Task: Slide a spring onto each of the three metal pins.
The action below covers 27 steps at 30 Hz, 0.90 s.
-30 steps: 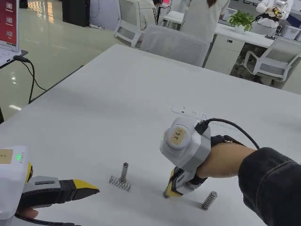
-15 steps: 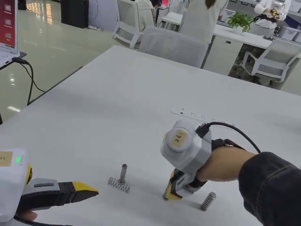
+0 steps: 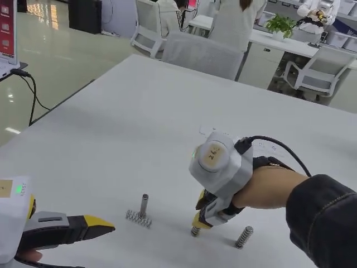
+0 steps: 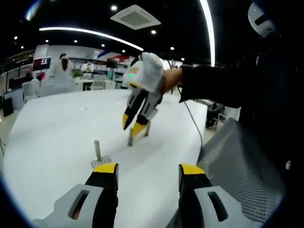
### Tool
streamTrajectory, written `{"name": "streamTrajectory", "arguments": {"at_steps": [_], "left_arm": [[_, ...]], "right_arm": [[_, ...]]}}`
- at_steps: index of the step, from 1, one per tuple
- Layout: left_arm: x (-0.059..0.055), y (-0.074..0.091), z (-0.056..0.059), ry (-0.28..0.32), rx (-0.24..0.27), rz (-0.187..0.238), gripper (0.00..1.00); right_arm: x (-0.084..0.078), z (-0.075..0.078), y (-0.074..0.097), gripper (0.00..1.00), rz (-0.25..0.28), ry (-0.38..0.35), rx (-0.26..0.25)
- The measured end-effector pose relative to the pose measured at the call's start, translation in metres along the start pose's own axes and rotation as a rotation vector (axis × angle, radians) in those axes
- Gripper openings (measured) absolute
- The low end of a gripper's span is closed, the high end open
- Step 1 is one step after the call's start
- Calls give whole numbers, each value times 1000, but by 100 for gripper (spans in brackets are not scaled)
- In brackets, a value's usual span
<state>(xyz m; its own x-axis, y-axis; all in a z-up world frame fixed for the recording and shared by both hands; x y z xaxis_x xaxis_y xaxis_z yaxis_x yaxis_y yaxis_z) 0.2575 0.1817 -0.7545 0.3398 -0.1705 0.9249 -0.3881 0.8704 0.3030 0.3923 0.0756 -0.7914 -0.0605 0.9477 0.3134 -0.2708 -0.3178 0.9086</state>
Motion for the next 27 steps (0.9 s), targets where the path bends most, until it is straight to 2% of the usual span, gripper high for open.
{"name": "streamTrajectory", "arguments": {"at_steps": [4,12,24,27], "left_arm": [[0,0,0,-1,1,0,45],[0,0,0,-1,4,0,45],[0,0,0,0,7,-4,45],[-1,0,0,0,8,-6,45]], "right_arm": [[16,-5,2,17,47,-7,10],[30,-12,-6,16,76,-1,29],[53,-27,-29,13,126,-28,63],[57,-27,-36,13,128,-31,47]]}}
Point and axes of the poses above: the centre of the closed fingertips' face, and the gripper's own axes: y roughly backward along the fingers, z roughly to its right, x roughly out of its top, the point moved 3 cm from there along y, roughly backward along the fingers, and after that the axes turned 9 degrees about -x, right-handed, at the moved point
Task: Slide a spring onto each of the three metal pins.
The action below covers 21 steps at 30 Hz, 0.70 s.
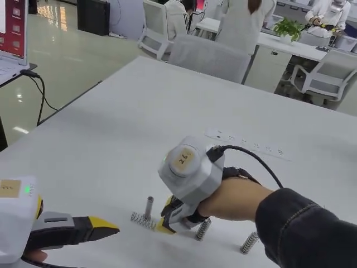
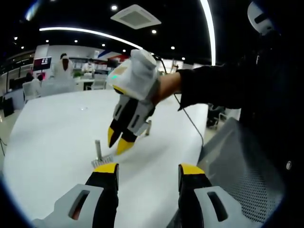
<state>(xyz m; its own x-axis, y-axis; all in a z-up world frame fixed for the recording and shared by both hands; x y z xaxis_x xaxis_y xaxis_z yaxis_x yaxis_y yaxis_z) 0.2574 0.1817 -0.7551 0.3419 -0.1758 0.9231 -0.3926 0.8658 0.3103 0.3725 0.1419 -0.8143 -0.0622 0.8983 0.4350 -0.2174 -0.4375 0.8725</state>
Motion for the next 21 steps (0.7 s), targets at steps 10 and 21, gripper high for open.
{"name": "streamTrajectory", "arguments": {"at_steps": [10,21], "left_arm": [[-1,0,0,3,0,-3,44],[-2,-1,0,4,-4,-10,44]], "right_arm": [[3,1,-17,12,-5,-43,-17],[-1,0,-26,10,-23,-69,-8]]}}
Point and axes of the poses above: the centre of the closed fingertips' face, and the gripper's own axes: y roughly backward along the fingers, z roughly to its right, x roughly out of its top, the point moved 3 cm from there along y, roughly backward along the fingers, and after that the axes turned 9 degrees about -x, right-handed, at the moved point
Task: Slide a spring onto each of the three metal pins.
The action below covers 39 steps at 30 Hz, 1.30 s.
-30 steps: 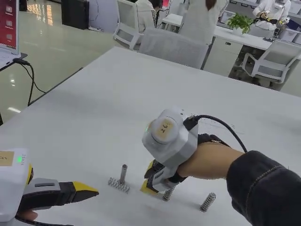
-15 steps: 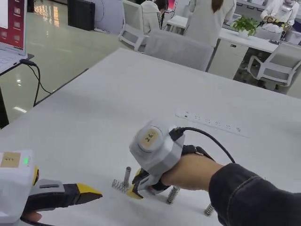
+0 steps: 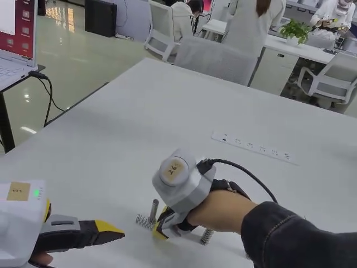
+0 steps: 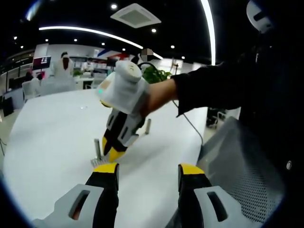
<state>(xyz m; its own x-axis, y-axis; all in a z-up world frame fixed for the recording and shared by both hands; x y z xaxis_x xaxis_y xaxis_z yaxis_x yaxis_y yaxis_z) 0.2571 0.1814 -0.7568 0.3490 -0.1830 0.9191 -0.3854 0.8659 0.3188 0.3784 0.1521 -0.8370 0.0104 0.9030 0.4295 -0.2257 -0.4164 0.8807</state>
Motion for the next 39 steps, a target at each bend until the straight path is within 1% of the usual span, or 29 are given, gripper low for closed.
{"name": "streamTrajectory", "arguments": {"at_steps": [5,9,13,20,24,29,32,37,39], "left_arm": [[-1,-1,0,1,-4,-2,44],[-1,-1,0,1,-7,-4,44],[-1,-1,0,1,-9,-4,44],[-1,-1,1,-1,-13,-3,44],[-1,-1,1,-2,-14,0,44],[-1,-2,1,-8,-19,-3,44],[-3,-4,1,-21,-21,-22,44],[-2,-8,1,-31,-38,-31,44],[-2,-9,1,-36,-45,-37,43]], "right_arm": [[-3,-1,-3,10,-13,4,2],[-1,-1,-3,8,-6,-4,4],[-2,-2,-2,8,-4,7,-4],[-7,-7,6,7,4,-3,2],[-10,-10,16,7,13,-10,5],[-13,-18,34,7,41,-1,6],[-18,-25,49,7,54,8,14],[-27,-35,70,7,63,25,10],[-30,-42,78,7,69,24,16]]}}
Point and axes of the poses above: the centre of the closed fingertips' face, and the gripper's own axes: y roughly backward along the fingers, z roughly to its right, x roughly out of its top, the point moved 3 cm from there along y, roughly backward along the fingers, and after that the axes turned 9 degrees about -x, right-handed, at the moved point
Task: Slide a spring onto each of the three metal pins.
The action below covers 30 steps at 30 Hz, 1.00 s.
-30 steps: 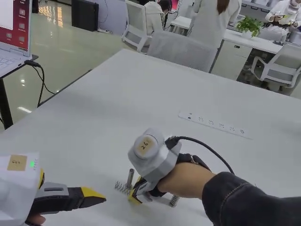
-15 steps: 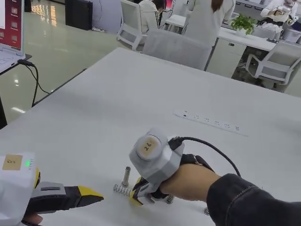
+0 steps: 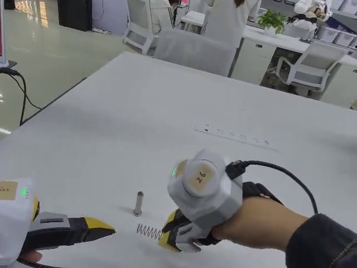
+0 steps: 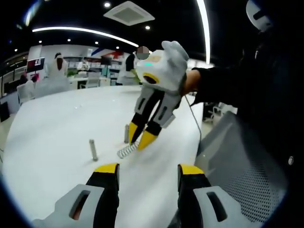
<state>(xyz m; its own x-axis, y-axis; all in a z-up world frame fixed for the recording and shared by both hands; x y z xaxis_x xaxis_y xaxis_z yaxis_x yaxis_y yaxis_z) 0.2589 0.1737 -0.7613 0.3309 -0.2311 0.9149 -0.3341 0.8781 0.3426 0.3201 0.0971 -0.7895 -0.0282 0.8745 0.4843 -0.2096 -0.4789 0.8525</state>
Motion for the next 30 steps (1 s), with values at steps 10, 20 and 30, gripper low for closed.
{"name": "streamTrajectory", "arguments": {"at_steps": [10,20,30], "left_arm": [[8,-3,-3,-29,-23,-10,41],[13,-10,4,-49,-69,0,35],[11,-16,8,-82,-101,-14,23]], "right_arm": [[-7,-32,32,7,31,6,23],[7,-48,44,7,78,20,26],[16,-47,40,7,83,71,34]]}}
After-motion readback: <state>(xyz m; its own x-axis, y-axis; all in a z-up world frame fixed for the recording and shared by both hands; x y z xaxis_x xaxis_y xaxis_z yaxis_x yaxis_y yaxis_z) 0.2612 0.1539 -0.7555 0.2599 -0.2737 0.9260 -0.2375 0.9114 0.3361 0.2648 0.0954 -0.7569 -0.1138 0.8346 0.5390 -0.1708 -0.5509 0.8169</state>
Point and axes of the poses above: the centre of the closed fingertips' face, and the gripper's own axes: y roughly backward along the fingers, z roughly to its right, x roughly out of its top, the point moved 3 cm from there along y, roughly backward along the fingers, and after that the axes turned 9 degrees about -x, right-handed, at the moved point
